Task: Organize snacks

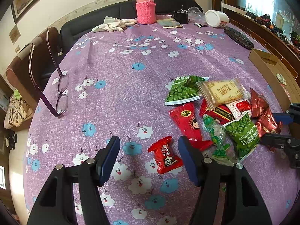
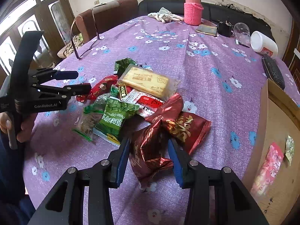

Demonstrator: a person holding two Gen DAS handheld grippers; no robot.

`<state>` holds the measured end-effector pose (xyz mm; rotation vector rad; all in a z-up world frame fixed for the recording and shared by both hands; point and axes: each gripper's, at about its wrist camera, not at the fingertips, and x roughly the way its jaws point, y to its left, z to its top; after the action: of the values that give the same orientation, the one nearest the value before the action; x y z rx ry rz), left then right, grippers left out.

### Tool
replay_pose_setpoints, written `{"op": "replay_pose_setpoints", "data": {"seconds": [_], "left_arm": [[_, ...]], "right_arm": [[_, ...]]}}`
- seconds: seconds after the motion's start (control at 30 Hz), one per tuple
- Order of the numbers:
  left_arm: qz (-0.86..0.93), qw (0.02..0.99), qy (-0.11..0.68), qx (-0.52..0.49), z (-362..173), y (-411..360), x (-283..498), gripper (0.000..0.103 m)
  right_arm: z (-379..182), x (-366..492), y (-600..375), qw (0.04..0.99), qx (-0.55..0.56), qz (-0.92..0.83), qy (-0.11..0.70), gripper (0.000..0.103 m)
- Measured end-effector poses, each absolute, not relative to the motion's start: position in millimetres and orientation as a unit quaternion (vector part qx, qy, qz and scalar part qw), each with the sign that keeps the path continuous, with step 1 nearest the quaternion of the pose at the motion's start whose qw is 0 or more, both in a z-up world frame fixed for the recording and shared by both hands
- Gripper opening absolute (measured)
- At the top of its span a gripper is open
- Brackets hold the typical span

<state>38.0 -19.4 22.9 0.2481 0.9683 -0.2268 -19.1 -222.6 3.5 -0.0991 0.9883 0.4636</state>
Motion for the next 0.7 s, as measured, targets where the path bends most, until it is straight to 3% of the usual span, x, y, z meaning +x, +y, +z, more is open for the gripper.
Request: {"op": "replay_pose_setpoints", "data": {"seconds": [0.07,0.1,0.23,0.4,0.7], "left_arm": [[-0.115,0.866,0.467,0.136,19,-24,36,0.060],[-0.118,0.863,0.469,0.145,17,-27,34,0.048],[-0.130,0.856,0.477,0.152,16,-33,31,0.026],[-0.120,0.862,0.471,0.141,15,-34,33,0.020],[-0.128,0.880,0.453,0.070,31,-23,36,0.020]], "right_arm": [[2,-21,-221,0.851,-0.059,0.222,0.471,0.045],[2,-23,-220,0.851,-0.066,0.221,0.471,0.045],[2,-25,-219,0.854,-0.073,0.219,0.467,0.036],[11,-24,-226,0.865,-0.050,0.218,0.449,0.031],[26,-18,-250,0.880,0.026,0.210,0.425,0.030]]}}
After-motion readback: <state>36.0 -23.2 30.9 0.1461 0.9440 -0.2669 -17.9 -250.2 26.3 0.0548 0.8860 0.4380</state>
